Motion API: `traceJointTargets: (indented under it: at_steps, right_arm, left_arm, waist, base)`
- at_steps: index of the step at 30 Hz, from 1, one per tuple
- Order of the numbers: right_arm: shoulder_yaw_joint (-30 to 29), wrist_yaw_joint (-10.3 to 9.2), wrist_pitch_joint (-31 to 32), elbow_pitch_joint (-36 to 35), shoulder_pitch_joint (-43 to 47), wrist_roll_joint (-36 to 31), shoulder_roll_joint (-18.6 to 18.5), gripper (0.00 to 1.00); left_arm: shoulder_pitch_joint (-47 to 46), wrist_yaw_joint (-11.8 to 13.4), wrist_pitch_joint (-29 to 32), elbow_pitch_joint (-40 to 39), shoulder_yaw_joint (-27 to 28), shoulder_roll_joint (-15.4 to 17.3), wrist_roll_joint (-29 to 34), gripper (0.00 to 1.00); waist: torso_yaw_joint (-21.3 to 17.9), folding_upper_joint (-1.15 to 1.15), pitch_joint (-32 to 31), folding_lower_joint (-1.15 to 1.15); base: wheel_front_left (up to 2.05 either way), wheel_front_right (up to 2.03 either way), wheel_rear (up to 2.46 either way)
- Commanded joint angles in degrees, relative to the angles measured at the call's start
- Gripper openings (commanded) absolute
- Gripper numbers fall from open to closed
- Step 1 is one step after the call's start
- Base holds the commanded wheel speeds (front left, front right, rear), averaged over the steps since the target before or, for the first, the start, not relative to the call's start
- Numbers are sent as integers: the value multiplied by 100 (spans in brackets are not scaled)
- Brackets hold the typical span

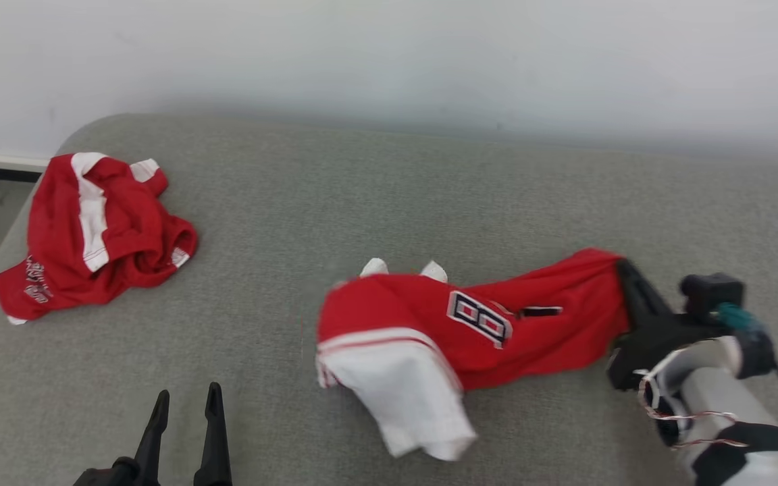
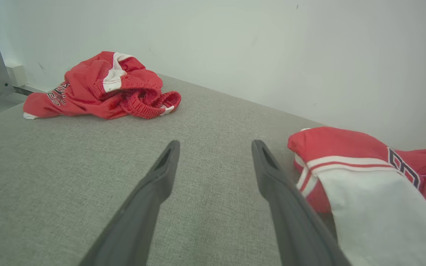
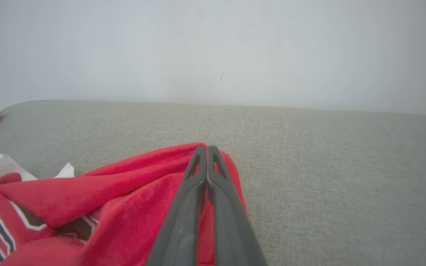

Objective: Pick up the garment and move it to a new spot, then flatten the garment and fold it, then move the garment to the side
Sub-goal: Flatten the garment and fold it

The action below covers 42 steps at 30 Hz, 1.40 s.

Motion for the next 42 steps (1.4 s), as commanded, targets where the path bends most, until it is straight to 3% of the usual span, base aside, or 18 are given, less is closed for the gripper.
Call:
traceJointTargets:
  at_steps: [1,5,11,17,23,24,25,29,32,37,42]
  right_arm:
    - [-170,-13,-9,-207,164,26,-137,0]
    - [-564,-12,-9,-631,422,-62,-390,0]
    - [-586,-12,-10,-885,543,-158,-392,0]
    - [-503,-13,9,-630,167,-260,-271,0]
    - [-466,-13,13,168,-454,-413,-125,0]
    - [-440,-12,12,317,-533,-461,-122,31]
    - [-399,-13,9,445,-607,-501,-102,100]
    - [-405,-13,-13,595,-718,-515,-115,100]
    - [-520,-13,-7,246,-583,-481,-162,100]
    - [-861,-13,-9,-849,-10,-423,-184,100]
    - [-1243,-13,-9,-2247,1119,-572,-18,100]
  left_arm:
    - [-55,1,-8,15,0,-6,-17,100]
    - [-56,5,-8,41,-37,-6,-64,100]
    - [-93,7,-8,121,-139,-6,-138,100]
    - [-173,-12,-8,200,-234,-6,-165,100]
    - [-233,-33,-8,281,-389,-6,-177,100]
    - [-246,-32,-8,290,-422,-6,-182,100]
    - [-248,-27,-8,295,-446,-6,-192,100]
    - [-213,5,-8,320,-514,-6,-239,100]
    - [-127,17,-8,350,-538,-7,-261,100]
    - [-63,-22,-8,435,-607,-6,-213,100]
    - [35,-89,-8,606,-931,-5,-130,100]
  waist:
    - [-154,0,-6,0]
    - [-278,0,2,0]
    - [-351,0,39,0]
    - [-271,0,43,0]
    - [-116,0,41,0]
    - [-88,0,29,0]
    - [-69,0,19,0]
    - [-77,0,-32,0]
    - [-173,0,-80,0]
    - [-360,0,-176,0]
    - [-540,0,-226,0]
  base:
    - [0,0,0]
    - [0,0,0]
    - [0,0,0]
    - [0,0,0]
    - [0,0,0]
    - [0,0,0]
    - [0,0,0]
    - [0,0,0]
    - [0,0,0]
    - [0,0,0]
    - [0,0,0]
